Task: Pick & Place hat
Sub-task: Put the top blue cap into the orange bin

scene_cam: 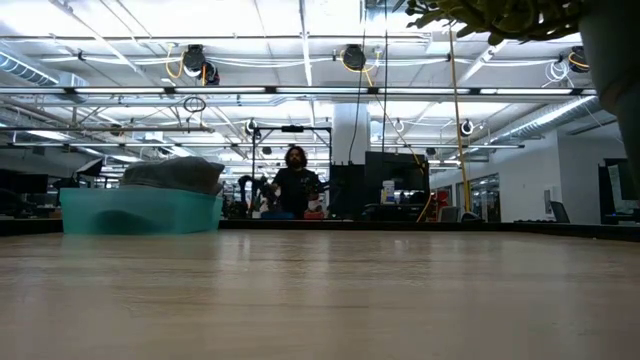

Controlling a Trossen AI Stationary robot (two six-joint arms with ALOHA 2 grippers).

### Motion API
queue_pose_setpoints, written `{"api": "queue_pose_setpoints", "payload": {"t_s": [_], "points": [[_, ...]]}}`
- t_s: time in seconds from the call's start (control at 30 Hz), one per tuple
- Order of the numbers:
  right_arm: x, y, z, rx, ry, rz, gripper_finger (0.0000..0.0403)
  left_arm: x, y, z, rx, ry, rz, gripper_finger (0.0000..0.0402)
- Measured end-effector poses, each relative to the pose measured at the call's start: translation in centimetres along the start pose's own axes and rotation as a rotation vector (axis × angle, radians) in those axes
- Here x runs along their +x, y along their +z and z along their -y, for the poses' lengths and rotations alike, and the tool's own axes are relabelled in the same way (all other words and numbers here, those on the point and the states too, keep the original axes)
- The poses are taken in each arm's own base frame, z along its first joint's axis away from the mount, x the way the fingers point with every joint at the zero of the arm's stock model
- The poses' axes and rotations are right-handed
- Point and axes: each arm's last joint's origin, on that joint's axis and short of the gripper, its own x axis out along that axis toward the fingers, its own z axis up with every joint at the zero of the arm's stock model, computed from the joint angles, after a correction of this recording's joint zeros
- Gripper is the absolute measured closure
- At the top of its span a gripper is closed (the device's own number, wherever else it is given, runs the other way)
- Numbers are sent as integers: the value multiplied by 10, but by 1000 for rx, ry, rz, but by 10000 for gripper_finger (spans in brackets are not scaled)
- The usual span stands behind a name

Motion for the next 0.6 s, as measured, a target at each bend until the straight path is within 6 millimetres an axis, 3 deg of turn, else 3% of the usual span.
{"api": "queue_pose_setpoints", "payload": {"t_s": [0.3, 0.6], "points": [[40, -27, -6, -58, 38, -66, 402, 0, 0, 0, 0, 0, 0, 224], [55, -39, -10, -152, 89, -62, 402, 0, 0, 0, 0, 0, 0, 224]]}}
